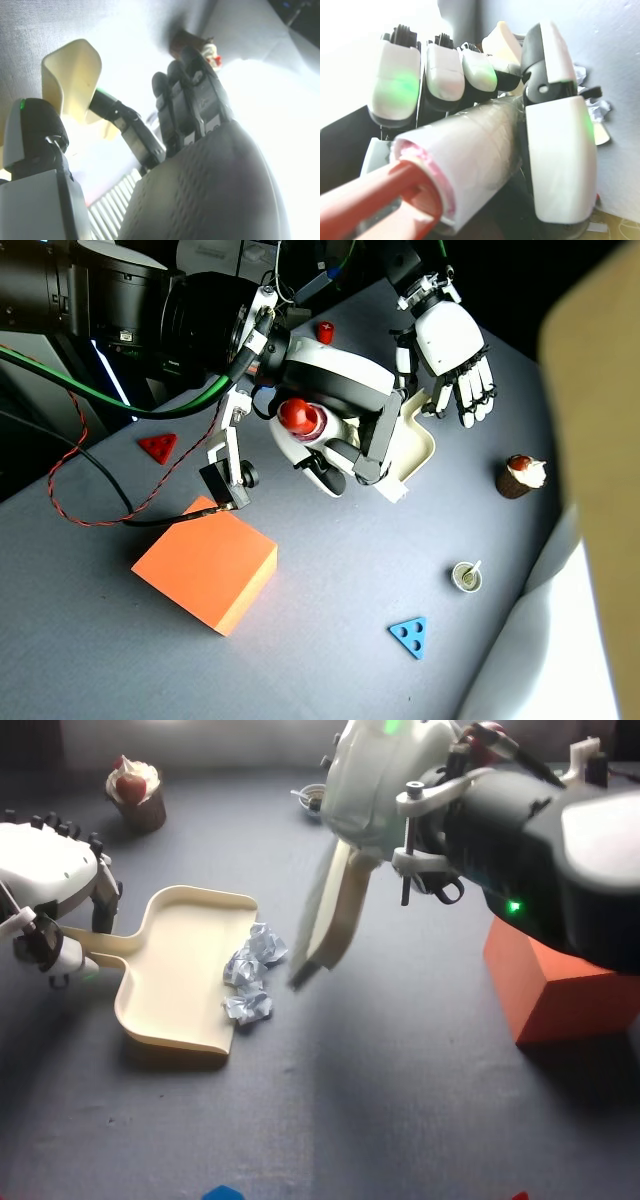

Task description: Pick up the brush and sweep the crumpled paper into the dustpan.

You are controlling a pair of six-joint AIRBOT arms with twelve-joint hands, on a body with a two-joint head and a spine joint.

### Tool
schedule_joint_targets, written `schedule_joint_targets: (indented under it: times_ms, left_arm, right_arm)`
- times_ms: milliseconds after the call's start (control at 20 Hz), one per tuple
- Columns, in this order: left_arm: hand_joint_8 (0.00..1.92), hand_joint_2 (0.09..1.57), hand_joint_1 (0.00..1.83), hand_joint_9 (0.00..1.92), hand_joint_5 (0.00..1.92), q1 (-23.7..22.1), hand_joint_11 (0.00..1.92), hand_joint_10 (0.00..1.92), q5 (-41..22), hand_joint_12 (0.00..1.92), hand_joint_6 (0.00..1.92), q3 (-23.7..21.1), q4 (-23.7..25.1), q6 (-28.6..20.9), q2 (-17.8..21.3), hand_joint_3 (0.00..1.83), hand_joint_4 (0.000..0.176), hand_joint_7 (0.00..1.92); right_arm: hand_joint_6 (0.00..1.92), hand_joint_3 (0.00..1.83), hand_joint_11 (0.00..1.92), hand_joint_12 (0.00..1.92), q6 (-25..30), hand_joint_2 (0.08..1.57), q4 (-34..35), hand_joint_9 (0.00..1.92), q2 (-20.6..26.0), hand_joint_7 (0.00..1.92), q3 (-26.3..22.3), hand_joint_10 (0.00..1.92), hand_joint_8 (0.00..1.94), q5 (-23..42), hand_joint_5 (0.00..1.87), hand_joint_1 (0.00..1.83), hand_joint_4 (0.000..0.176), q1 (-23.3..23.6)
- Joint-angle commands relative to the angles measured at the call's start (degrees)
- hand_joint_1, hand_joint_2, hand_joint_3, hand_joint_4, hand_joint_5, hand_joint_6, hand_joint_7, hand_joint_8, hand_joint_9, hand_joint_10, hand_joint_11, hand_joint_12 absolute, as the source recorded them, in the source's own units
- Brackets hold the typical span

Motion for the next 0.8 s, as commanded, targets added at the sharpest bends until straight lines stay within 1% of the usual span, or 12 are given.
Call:
schedule_joint_targets:
  times_ms: [0, 200, 250, 300, 350, 400, 500, 550, 600, 650, 700, 750]
  left_arm:
    - [0.01, 1.09, 1.06, 0.33, 1.04, -0.7, 0.23, 0.01, -4.6, 0.28, 0.88, 0.5, 1.7, 0.1, -0.1, 0.0, 0.095, 0.41]
    - [0.0, 1.09, 1.06, 0.33, 1.03, -1.1, 0.23, 0.0, -4.6, 0.27, 0.9, 0.8, 2.1, 0.1, -0.2, 0.0, 0.092, 0.42]
    - [0.0, 1.09, 1.05, 0.32, 1.02, -1.2, 0.22, 0.0, -4.5, 0.27, 0.91, 0.9, 2.5, 0.1, -0.2, 0.0, 0.112, 0.41]
    - [0.0, 1.1, 1.05, 0.32, 1.01, -1.2, 0.23, 0.0, -4.3, 0.27, 0.94, 0.9, 2.7, 0.1, -0.2, 0.0, 0.115, 0.4]
    - [0.0, 1.1, 1.06, 0.32, 1.02, -1.3, 0.23, 0.0, -4.2, 0.26, 0.92, 0.9, 2.8, 0.1, -0.2, 0.0, 0.094, 0.39]
    - [0.0, 1.1, 1.06, 0.32, 1.02, -1.3, 0.22, 0.0, -4.3, 0.26, 0.92, 0.9, 2.8, 0.1, -0.2, 0.0, 0.093, 0.38]
    - [0.0, 1.09, 1.05, 0.32, 1.03, -1.4, 0.22, 0.0, -4.4, 0.26, 0.9, 0.8, 2.9, 0.1, -0.2, 0.0, 0.123, 0.4]
    - [0.01, 1.09, 1.06, 0.33, 1.04, -1.4, 0.22, 0.0, -4.4, 0.26, 0.88, 0.9, 2.9, 0.1, -0.2, 0.0, 0.121, 0.42]
    - [0.0, 1.1, 1.04, 0.32, 1.01, -1.4, 0.22, 0.0, -4.5, 0.25, 0.92, 0.9, 2.9, 0.0, -0.2, 0.0, 0.153, 0.4]
    - [0.0, 1.1, 1.03, 0.32, 1.01, -1.4, 0.23, 0.0, -4.6, 0.26, 0.93, 0.9, 2.8, 0.0, -0.2, 0.0, 0.157, 0.4]
    - [0.0, 1.1, 1.05, 0.3, 1.01, -1.5, 0.22, 0.0, -4.7, 0.26, 0.93, 0.9, 2.8, 0.0, -0.2, 0.0, 0.113, 0.39]
    - [0.0, 1.1, 1.04, 0.31, 1.01, -1.5, 0.22, 0.0, -4.7, 0.26, 0.94, 0.9, 2.8, 0.0, -0.2, 0.0, 0.126, 0.4]
  right_arm:
    - [1.92, 0.0, 1.51, 1.92, -2.5, 1.28, -1.8, 1.39, 0.9, 1.26, -0.5, 1.92, 1.94, 1.8, 0.98, 0.84, 0.0, 0.9]
    - [1.84, 0.0, 1.52, 1.92, -6.3, 1.27, 0.5, 1.39, 1.3, 1.24, -0.3, 1.92, 1.94, 3.6, 0.79, 0.93, 0.0, 0.8]
    - [1.79, 0.0, 1.54, 1.92, -8.9, 1.26, 3.3, 1.4, 1.6, 1.25, -0.3, 1.92, 1.94, 4.7, 0.81, 0.96, 0.0, 0.8]
    - [1.9, 0.0, 1.52, 1.92, -10.7, 1.26, 5.0, 1.39, 1.8, 1.24, -0.3, 1.92, 1.94, 5.6, 0.81, 0.96, 0.0, 1.0]
    - [1.92, 0.0, 1.52, 1.92, -13.1, 1.27, 7.0, 1.4, 1.9, 1.26, -0.2, 1.92, 1.94, 6.6, 0.8, 0.97, 0.0, 1.1]
    - [1.79, 0.0, 1.54, 1.92, -15.4, 1.27, 9.0, 1.43, 1.9, 1.28, 0.1, 1.92, 1.94, 7.1, 0.78, 0.98, 0.0, 1.1]
    - [1.88, 0.0, 1.54, 1.92, -20.7, 1.27, 13.5, 1.43, 1.6, 1.29, 1.3, 1.92, 1.94, 8.3, 0.79, 0.98, 0.0, 1.1]
    - [1.91, 0.0, 1.54, 1.92, -21.4, 1.26, 13.7, 1.42, 1.3, 1.28, 2.0, 1.92, 1.94, 9.1, 0.84, 0.99, 0.0, 1.0]
    - [1.92, 0.0, 1.55, 1.92, -22.1, 1.26, 13.6, 1.43, 1.1, 1.29, 2.7, 1.92, 1.94, 9.6, 0.88, 1.0, 0.0, 0.9]
    - [1.92, 0.0, 1.54, 1.92, -22.5, 1.26, 13.6, 1.43, 0.5, 1.29, 3.5, 1.92, 1.94, 10.3, 0.89, 1.0, 0.0, 0.6]
    - [1.82, 0.0, 1.54, 1.92, -23.3, 1.24, 13.8, 1.42, -0.1, 1.27, 4.2, 1.92, 1.94, 10.7, 0.85, 1.03, 0.0, 0.4]
    - [1.63, 0.0, 1.55, 1.92, -23.7, 1.24, 14.0, 1.42, -0.7, 1.28, 4.7, 1.92, 1.94, 11.1, 0.84, 1.02, 0.0, 0.1]
